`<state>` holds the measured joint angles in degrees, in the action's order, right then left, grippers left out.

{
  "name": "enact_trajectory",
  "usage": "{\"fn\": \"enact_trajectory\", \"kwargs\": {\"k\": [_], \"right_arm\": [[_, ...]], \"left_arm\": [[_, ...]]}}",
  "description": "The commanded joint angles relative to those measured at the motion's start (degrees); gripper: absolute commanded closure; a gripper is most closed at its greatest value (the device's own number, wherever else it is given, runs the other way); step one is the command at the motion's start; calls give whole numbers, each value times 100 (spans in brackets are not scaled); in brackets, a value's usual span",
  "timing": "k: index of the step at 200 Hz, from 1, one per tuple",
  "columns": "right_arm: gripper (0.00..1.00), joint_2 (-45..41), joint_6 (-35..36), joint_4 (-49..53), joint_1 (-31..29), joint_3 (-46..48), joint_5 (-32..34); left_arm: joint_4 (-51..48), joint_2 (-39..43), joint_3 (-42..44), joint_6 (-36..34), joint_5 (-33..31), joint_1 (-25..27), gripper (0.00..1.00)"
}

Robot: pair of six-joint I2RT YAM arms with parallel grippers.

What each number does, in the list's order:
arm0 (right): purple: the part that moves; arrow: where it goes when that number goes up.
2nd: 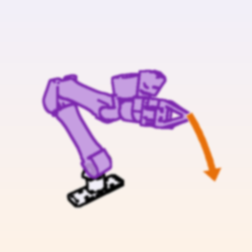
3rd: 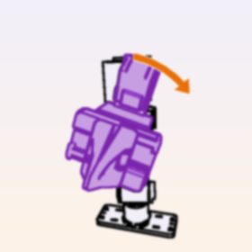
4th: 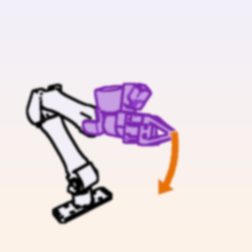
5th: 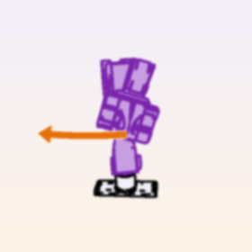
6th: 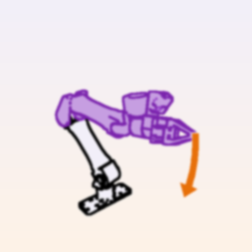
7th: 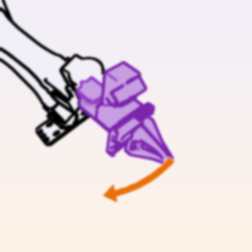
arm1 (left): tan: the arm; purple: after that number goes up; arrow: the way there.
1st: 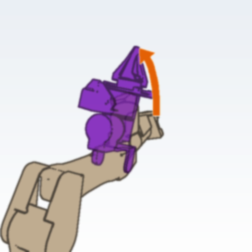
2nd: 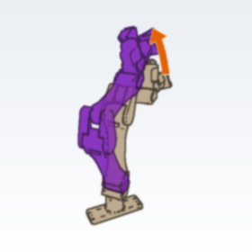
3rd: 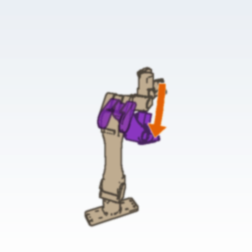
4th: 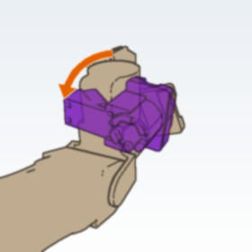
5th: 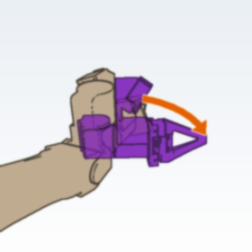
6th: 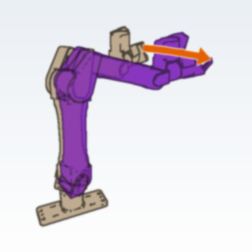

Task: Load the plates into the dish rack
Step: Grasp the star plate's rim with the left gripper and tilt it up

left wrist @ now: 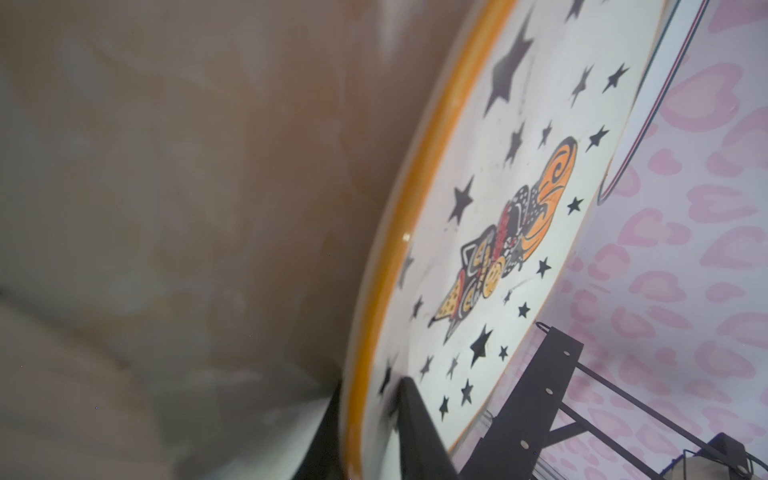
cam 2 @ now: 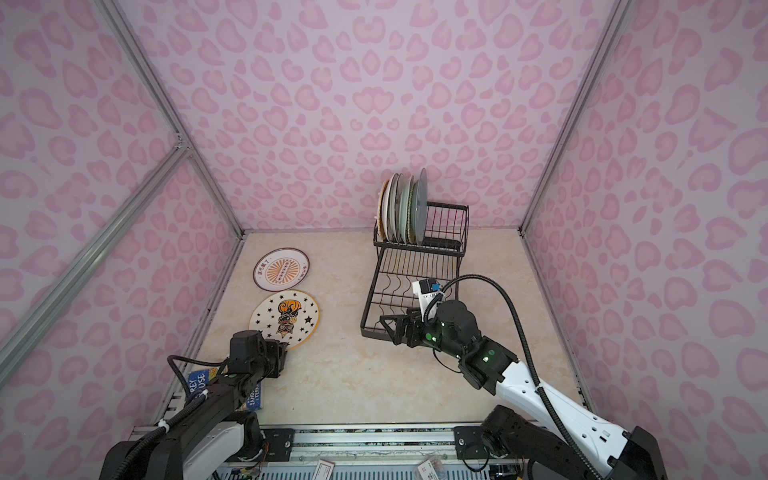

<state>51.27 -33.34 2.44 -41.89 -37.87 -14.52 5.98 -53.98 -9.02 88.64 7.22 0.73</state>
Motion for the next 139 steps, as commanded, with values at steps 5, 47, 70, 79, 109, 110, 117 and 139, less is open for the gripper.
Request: {"fn": "enact_trajectory", "kwargs": {"k": [5, 47, 70, 79, 109, 110, 117, 139], "right_arm": [[3, -93, 30, 31, -12, 40, 107], [3, -154, 36, 128, -60, 27, 203], [3, -154, 43, 156, -91, 47, 253], [3, -157, 50, 175, -99, 55, 266], [3, -196, 93, 261, -102, 44, 348], [3, -196, 97, 264, -106, 43, 355], [3, -202, 93, 266, -107, 38, 361], [3, -179, 100, 266, -112, 37, 388]], "left_arm": [[-525, 175, 64, -242, -218, 19, 92], [-896, 665, 44, -476, -148, 60, 96], [-1232, 1037, 13, -621, -118, 137, 96], [-1352, 1204, 13, -663, -96, 157, 96], [-1822, 1819, -70, -907, -38, 211, 96], [-1843, 1837, -81, -917, -38, 214, 96], [-1952, 1965, -129, -1009, -45, 225, 96], [-2193, 2366, -211, -1218, -26, 235, 96]]}}
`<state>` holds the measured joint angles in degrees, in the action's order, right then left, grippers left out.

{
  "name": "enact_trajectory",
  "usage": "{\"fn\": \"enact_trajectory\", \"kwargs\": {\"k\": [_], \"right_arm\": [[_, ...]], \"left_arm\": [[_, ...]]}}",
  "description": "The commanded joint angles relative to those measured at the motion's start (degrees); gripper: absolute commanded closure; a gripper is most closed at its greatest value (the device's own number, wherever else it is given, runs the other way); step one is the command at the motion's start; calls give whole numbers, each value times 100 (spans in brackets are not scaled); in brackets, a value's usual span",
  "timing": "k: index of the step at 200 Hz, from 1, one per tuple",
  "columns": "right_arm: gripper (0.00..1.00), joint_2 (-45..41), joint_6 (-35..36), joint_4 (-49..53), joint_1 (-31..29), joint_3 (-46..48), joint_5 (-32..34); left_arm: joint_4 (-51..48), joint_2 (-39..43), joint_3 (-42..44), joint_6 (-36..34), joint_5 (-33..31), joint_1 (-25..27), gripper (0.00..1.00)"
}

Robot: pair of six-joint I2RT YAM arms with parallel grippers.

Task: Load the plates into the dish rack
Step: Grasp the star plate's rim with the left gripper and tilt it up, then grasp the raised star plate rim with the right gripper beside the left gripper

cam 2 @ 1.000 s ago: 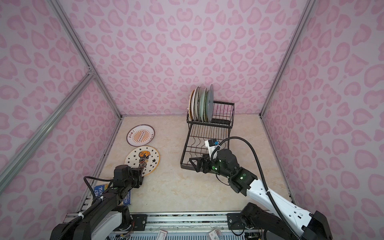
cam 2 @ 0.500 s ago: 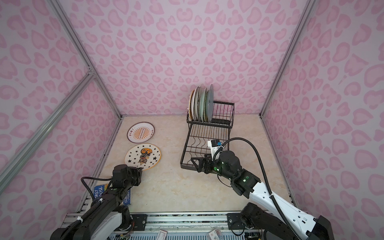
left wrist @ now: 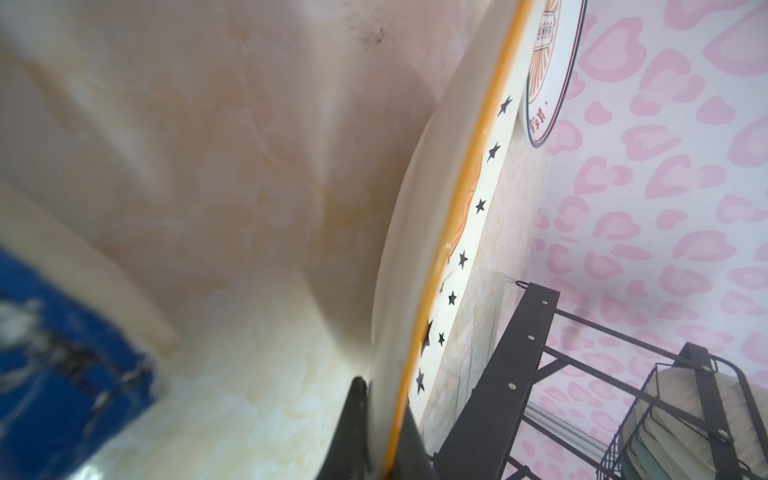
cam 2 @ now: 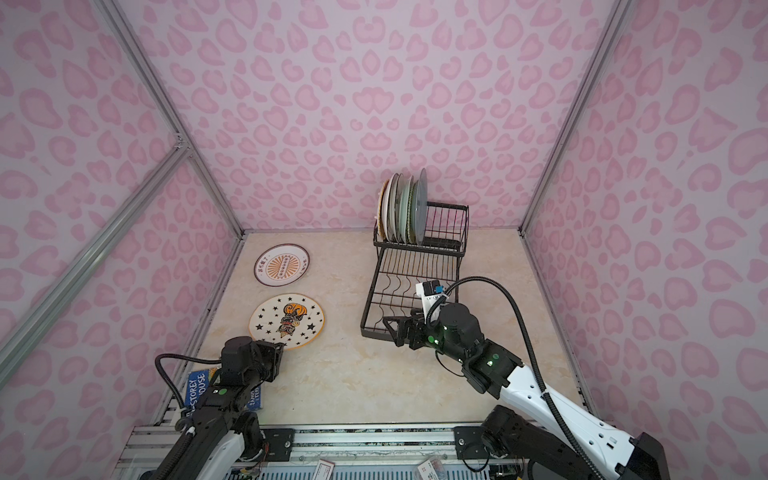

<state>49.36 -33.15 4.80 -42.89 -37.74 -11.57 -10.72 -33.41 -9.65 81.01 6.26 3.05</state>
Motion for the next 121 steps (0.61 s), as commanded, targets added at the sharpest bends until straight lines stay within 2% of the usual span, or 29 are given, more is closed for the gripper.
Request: {"fn": "enact_trajectory", "kwargs": {"k": [1, 31, 121], "right_arm": [[3, 16, 81, 35, -14, 27, 89], [3, 56, 73, 25, -67, 45, 135], [3, 273, 256, 72, -275, 12, 365]], "left_arm": [[-534, 322, -150, -464, 74, 3, 96], [-590, 728, -169, -627, 128, 16, 96], [-174, 1169, -282, -597, 522, 19, 96]]}}
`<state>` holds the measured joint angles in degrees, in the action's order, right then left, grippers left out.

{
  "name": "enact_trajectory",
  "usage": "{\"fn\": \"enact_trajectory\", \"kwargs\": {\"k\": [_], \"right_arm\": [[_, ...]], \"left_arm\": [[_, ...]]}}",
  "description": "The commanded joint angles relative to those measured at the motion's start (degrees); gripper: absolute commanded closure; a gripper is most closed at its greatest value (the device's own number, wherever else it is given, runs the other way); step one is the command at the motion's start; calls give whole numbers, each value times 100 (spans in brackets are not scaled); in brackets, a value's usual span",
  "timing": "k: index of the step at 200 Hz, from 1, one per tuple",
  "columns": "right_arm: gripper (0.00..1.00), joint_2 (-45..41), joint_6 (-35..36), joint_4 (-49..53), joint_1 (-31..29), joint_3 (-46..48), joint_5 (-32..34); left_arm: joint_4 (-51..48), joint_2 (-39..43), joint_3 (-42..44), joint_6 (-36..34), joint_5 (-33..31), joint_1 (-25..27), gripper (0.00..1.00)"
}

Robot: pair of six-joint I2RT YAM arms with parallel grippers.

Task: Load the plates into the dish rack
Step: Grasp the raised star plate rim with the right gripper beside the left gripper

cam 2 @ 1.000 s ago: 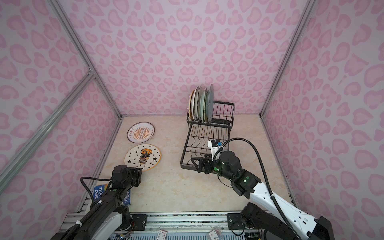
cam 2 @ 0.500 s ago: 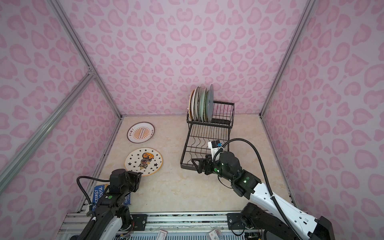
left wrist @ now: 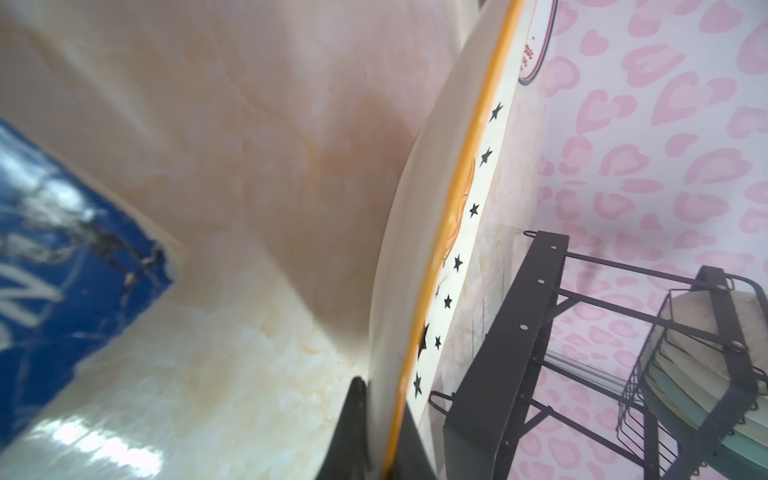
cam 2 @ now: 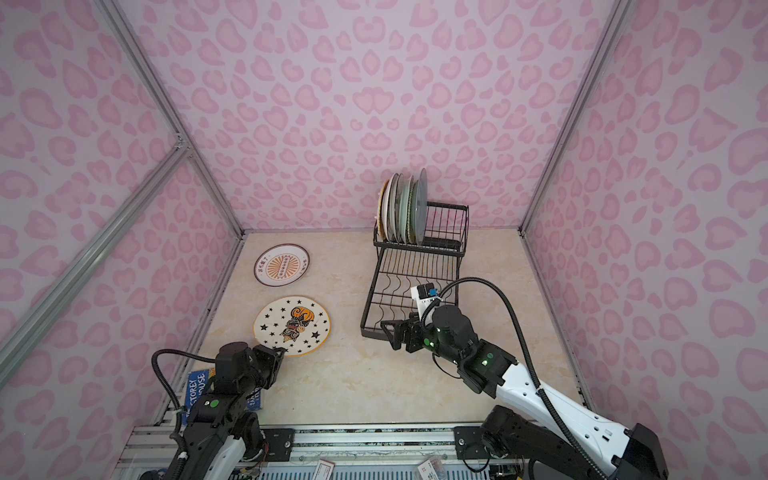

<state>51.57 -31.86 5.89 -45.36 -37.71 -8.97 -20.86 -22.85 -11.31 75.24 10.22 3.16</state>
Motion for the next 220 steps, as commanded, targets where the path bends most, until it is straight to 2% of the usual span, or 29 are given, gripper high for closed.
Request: {"fn": "enact_trajectory", "kwargs": {"k": [1, 47, 97, 117, 145, 220], "right_arm": [[3, 54, 136, -41, -31, 10, 110], [3, 156, 400, -16, -97, -23, 250], [3, 255, 1281, -637, -178, 93, 427], [3, 312, 1882, -1075, -305, 137, 571], [3, 574, 3067, -1607, -566, 96, 712], [3, 1654, 5776, -1934, -936, -511, 757]], "left_arm": [[848, 123, -121, -15, 128, 4, 96], [930, 278, -359, 8, 299, 11, 96], [637, 83, -1128, -115, 566, 62, 96], [487, -49, -1441, -106, 602, 152, 96], [247, -369, -1923, -114, 408, 462, 96], [-32, -1482, -2995, -71, -644, 1969, 96]]}}
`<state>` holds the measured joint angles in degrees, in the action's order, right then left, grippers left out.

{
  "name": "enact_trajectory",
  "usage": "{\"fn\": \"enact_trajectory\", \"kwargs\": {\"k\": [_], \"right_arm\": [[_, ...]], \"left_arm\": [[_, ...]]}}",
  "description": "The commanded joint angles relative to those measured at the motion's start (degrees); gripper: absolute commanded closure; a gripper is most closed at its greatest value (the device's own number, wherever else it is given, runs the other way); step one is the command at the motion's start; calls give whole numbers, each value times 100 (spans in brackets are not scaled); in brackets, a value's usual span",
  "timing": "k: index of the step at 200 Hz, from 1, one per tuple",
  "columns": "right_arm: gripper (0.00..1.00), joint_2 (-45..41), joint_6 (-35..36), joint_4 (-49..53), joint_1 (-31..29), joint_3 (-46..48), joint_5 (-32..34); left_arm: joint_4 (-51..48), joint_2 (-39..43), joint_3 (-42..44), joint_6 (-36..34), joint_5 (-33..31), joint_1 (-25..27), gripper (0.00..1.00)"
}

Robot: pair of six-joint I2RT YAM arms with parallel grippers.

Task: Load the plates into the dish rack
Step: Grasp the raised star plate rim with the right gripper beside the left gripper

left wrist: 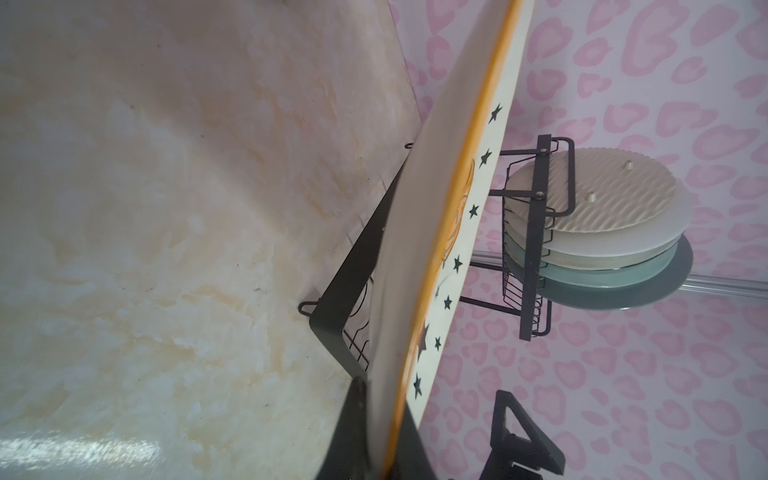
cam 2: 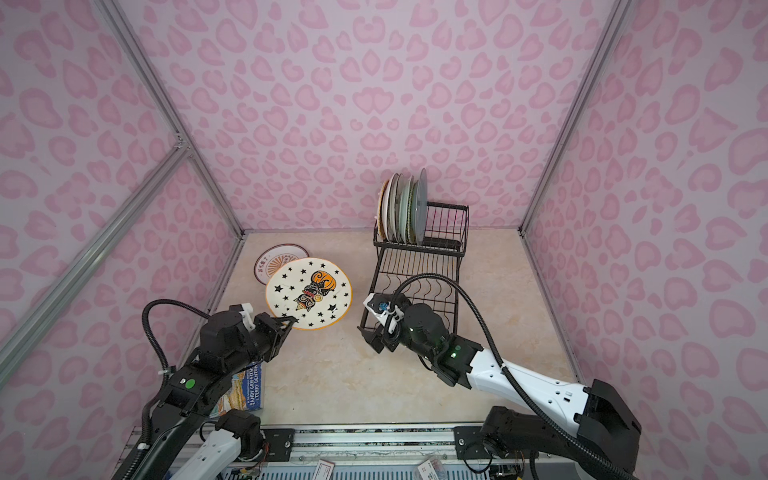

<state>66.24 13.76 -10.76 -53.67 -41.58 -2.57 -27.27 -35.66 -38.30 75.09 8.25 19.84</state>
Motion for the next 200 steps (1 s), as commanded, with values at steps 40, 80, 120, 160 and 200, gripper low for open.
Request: {"fn": "enact_trajectory", "kwargs": {"k": [40, 80, 120, 160, 200], "right_arm": [[5, 436, 2337, -198, -403, -282, 186], [9, 845, 3069, -222, -745, -498, 574], [15, 1327, 3361, -741, -927, -580, 1074], [25, 1734, 3430, -1079, -944, -840, 1366], [40, 2022, 3571, -1269, -1005, -985, 1452]], "left_arm": [[600, -585, -643, 22, -839, 891, 96], [511, -773, -826, 210, -1151, 1324, 96], [335, -896, -1039, 365, -1403, 1662, 97], [96, -1000, -1213, 547, -1557, 1878, 97], [-144, -1108, -1383, 698, -1611, 1967, 97]]}}
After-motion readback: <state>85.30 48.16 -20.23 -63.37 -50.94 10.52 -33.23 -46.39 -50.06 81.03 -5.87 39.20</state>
